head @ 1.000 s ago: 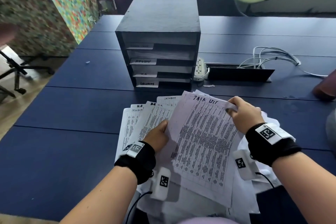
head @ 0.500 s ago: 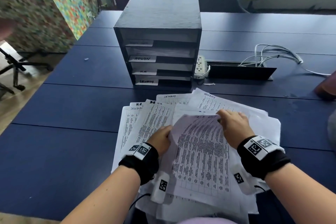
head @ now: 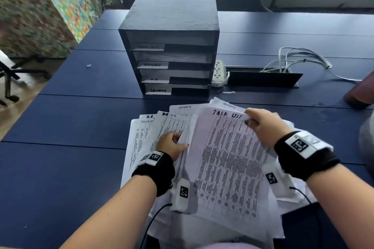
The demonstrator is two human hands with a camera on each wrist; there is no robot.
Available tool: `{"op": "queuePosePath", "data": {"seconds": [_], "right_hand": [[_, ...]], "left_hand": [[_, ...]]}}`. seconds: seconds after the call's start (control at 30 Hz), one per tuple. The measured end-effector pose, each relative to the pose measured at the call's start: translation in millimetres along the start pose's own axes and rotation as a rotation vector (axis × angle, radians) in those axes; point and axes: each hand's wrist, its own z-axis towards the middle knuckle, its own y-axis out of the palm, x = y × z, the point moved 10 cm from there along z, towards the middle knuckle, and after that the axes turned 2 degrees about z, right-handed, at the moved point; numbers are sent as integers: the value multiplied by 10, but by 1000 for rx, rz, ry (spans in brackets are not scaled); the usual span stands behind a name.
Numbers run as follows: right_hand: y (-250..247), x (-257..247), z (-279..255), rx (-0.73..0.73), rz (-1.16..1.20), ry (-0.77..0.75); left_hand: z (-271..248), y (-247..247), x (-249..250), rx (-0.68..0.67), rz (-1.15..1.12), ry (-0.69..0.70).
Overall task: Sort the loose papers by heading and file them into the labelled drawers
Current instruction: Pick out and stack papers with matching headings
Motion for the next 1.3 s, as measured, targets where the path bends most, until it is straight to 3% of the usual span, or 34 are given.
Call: {"op": "queuePosePath", "data": {"seconds": [0.1, 0.2, 0.3, 0.53, 0.7, 0.83, 0.97, 1.13, 1.23, 1.3], "right_hand": [[49, 224, 88, -153, 119, 150], [120, 251, 101, -213, 32, 171], [252, 126, 81, -215, -129, 81], [620, 12, 94, -136, -2, -159], [651, -71, 71, -176, -7, -159], [607, -136, 36, -107, 18, -195], [565, -193, -81, -44, 79, -244], [533, -185, -234, 30, 100, -283], [519, -189, -292, 70, 130, -304], [505, -185, -313, 87, 141, -314]], "left_hand": [[4, -53, 24, 50, 37, 14], [-60, 21, 89, -36, -172, 32], [-131, 83, 130, -94, -295, 34], [-232, 124, 106, -200, -414, 52], [-281, 67, 119, -159, -500, -44], [-104, -262, 63, 39, -262, 29], [73, -767, -310, 339, -108, -61], [117, -726, -661, 265, -118, -197], [92, -747, -494, 281, 41, -96], [74, -602, -303, 186, 63, 22]]}}
